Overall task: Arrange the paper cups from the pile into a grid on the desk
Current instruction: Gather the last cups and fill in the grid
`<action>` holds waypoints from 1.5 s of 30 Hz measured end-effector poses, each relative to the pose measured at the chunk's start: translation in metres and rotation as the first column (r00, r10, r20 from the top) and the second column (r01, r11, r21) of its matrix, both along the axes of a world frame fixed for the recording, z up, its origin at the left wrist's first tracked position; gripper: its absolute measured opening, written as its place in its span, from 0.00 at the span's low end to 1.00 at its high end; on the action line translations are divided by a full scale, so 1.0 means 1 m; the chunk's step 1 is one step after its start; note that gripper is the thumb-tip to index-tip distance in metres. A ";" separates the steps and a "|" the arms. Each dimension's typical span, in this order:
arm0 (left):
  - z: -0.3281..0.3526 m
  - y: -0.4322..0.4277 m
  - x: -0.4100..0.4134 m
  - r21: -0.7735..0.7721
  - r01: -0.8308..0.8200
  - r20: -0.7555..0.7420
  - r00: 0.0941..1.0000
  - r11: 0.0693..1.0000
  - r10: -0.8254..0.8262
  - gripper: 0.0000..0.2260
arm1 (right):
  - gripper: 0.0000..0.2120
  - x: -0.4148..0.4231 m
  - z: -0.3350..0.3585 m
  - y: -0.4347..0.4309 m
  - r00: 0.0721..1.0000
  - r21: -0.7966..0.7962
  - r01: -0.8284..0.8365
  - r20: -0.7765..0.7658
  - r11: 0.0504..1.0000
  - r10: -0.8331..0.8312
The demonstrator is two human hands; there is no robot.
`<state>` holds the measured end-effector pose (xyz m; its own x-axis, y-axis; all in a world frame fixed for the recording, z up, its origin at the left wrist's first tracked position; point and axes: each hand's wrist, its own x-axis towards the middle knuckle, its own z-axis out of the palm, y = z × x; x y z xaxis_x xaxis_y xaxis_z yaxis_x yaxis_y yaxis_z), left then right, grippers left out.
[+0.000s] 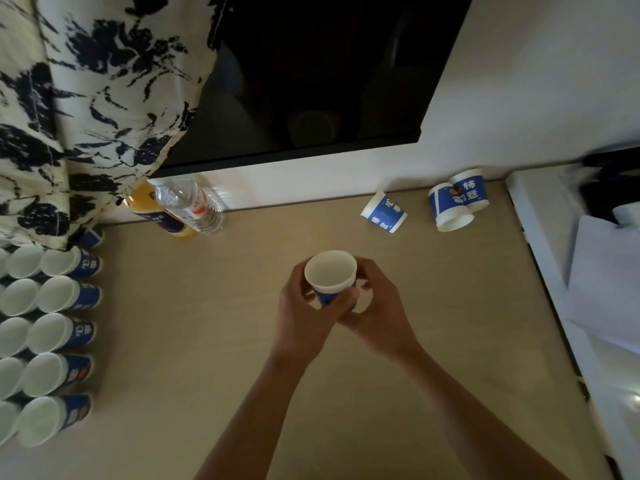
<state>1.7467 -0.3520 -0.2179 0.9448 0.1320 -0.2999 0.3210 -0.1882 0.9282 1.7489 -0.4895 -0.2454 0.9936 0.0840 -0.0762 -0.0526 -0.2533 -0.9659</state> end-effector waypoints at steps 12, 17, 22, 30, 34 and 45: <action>0.006 0.014 -0.022 0.054 -0.188 0.092 0.979 0.981 0.183 0.26 | 0.29 0.081 -0.035 -0.061 0.989 -0.228 0.135 -0.024 0.964 -0.144; 0.011 0.021 -0.058 0.051 -0.275 0.060 0.960 0.960 0.272 0.26 | 0.41 0.136 -0.079 -0.054 1.000 -0.679 0.014 -0.010 0.734 -0.029; 0.016 0.027 -0.101 0.064 -0.330 0.014 0.944 0.942 0.329 0.26 | 0.36 0.144 -0.108 -0.044 0.998 -0.778 -0.046 -0.058 0.627 0.002; 0.020 0.044 -0.161 0.087 -0.412 0.004 0.911 0.907 0.413 0.25 | 0.37 0.090 -0.090 -0.017 0.998 -0.435 0.063 0.001 0.898 -0.070; 0.023 0.063 -0.178 0.091 -0.427 0.054 0.904 0.900 0.423 0.26 | 0.34 0.023 -0.056 0.013 1.000 -0.197 0.009 -0.006 0.980 -0.011; 0.055 0.159 -0.282 0.035 -0.501 0.217 0.849 0.865 0.482 0.24 | 0.28 -0.172 0.018 0.143 0.992 0.088 -0.107 -0.052 0.990 0.112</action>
<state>1.4643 -0.1935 -0.1631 0.7869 0.6114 -0.0829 0.2081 -0.1365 0.9685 1.5771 -0.3461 -0.2272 0.9723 0.2008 -0.1198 -0.0842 -0.1773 -0.9805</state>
